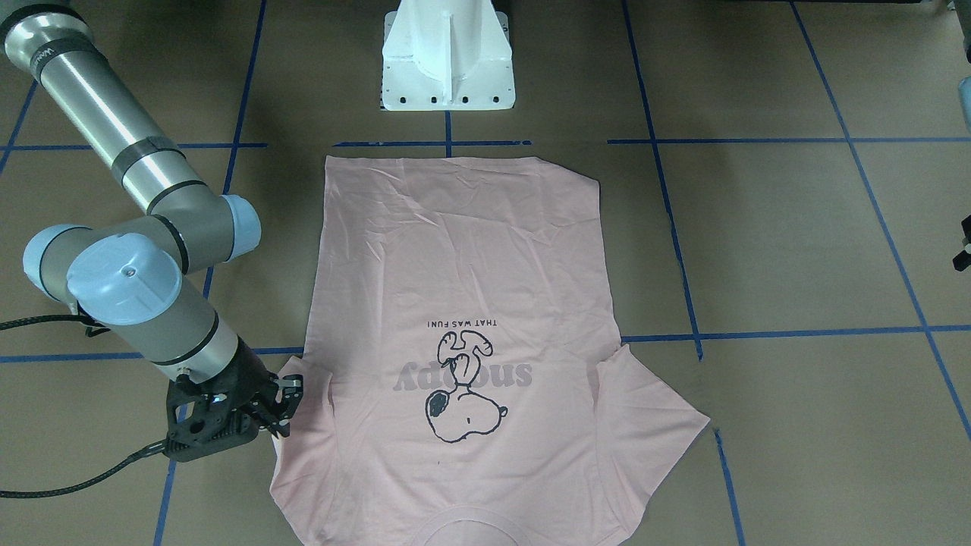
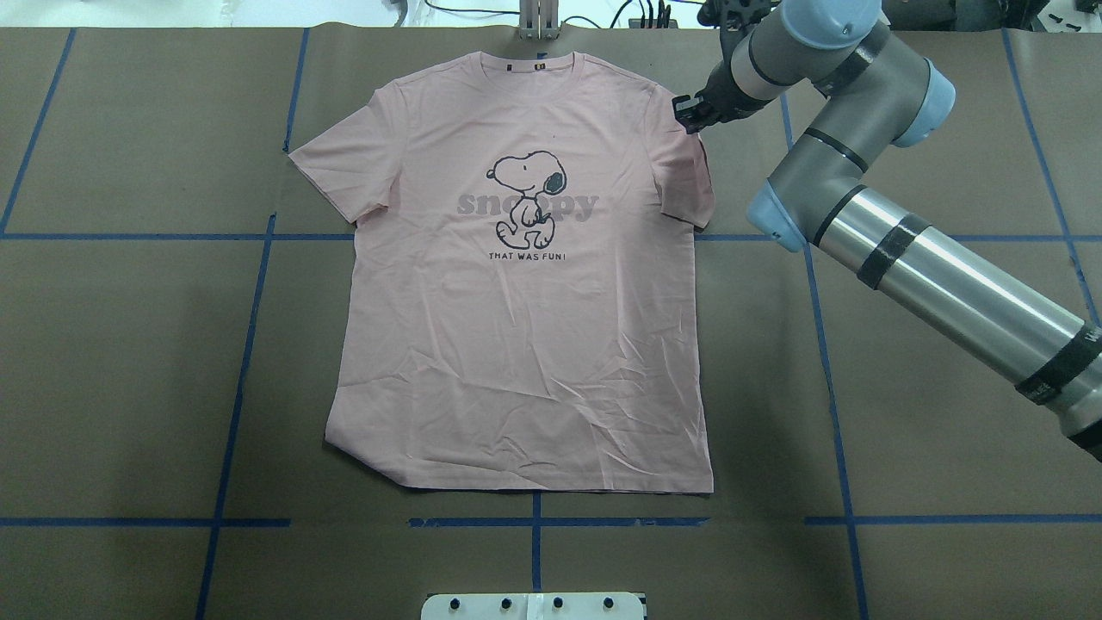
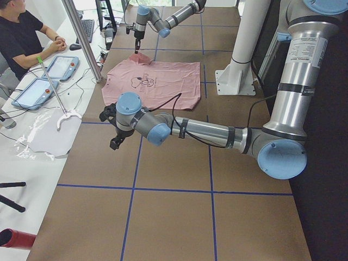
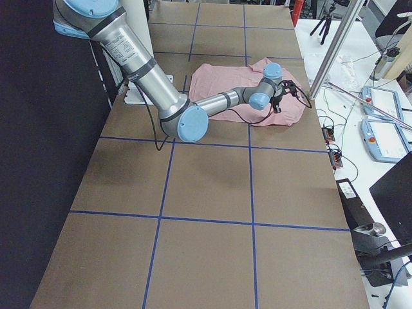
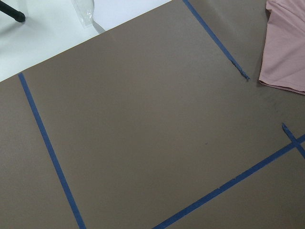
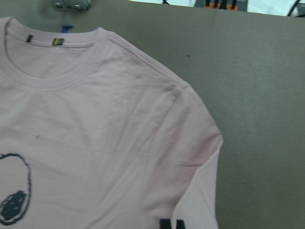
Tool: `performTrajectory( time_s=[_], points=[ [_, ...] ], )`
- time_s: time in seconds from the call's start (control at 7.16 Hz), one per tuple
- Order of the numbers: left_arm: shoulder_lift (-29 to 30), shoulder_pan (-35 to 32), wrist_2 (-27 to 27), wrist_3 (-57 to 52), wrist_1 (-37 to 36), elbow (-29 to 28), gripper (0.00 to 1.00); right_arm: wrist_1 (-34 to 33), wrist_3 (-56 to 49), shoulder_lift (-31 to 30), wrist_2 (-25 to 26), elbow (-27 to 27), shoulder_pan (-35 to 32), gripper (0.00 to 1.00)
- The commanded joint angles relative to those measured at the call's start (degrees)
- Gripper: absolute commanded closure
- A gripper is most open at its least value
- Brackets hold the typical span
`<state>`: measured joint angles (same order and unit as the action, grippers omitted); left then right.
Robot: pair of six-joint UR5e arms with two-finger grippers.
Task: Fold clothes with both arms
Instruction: 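Grasp the sleeve with the right gripper and fold it inward over the chest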
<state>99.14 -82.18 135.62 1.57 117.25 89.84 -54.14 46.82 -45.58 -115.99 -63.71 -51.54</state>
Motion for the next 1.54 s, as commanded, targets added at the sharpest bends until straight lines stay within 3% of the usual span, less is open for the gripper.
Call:
performTrajectory(
  time_s=[0.0,0.28,0.42,0.56,0.98,1.26,1.4],
  points=[
    [0.0,0.0,0.0,-0.2,0.0,-0.2,0.00,-5.6,2.0,7.3,3.8,2.5,3.0,1.00],
    [0.0,0.0,0.0,-0.1,0.1,-0.2,0.00,-5.5,2.1,13.9,8.2,11.6,4.8,1.00],
    [0.1,0.0,0.0,0.1,0.1,-0.2,0.00,-5.3,2.1,13.9,8.4,11.8,5.2,1.00],
    [0.2,0.0,0.0,0.1,0.1,-0.4,0.00,-4.8,2.1,13.6,9.2,11.7,6.1,0.01],
    [0.7,0.3,-0.1,0.2,0.1,-0.4,0.00,-4.0,9.1,13.7,8.7,9.6,6.4,0.00],
    [1.6,0.8,-0.3,1.8,0.4,0.3,0.00,-4.2,11.3,11.5,4.0,6.0,5.0,0.00],
    [1.6,0.9,-0.2,3.5,3.9,0.2,0.00,-4.4,11.9,7.8,1.9,1.7,3.3,0.00]
  ],
)
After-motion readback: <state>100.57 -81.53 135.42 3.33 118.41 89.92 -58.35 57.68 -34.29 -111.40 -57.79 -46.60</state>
